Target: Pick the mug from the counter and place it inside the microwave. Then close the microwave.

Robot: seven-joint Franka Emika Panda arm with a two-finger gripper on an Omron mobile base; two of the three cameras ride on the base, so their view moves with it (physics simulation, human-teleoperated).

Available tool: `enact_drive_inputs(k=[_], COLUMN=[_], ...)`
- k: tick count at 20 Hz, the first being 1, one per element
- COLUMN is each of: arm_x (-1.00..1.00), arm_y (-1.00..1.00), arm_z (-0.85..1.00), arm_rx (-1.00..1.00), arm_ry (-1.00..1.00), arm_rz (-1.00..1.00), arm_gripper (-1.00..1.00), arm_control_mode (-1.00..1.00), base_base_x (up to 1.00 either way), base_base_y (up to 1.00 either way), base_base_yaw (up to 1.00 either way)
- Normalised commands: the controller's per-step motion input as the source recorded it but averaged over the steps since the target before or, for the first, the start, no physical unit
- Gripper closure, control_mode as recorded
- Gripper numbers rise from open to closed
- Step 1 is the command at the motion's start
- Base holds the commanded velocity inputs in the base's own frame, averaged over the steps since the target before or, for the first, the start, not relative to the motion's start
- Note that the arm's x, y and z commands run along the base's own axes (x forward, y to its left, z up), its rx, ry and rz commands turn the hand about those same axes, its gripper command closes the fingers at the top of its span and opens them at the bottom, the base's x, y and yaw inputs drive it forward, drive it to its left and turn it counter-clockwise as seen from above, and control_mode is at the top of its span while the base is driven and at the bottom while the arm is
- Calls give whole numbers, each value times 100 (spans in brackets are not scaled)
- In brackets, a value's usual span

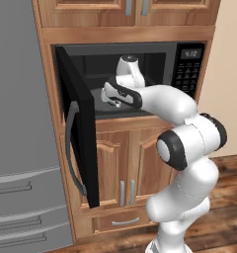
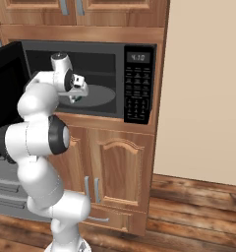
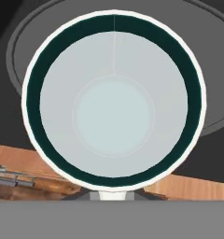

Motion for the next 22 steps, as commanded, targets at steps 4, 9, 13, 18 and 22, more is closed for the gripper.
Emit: enact_drive_inputs(k=[4, 9, 13, 18, 22], arm_x=[45, 41, 28, 20, 20], arm_y=[0, 0, 0, 0, 1], arm_z=[-3, -20, -19, -17, -14], arm_rx=[0, 0, 0, 0, 0], arm_ry=[0, 0, 0, 0, 0], arm_rz=[0, 0, 0, 0, 0], arm_gripper=[100, 100, 100, 100, 100], arm_control_mode=[-100, -100, -100, -100, -100], base_base_x=[0, 0, 0, 0, 0], base_base_y=[0, 0, 0, 0, 0], base_base_yaw=[0, 0, 0, 0, 0])
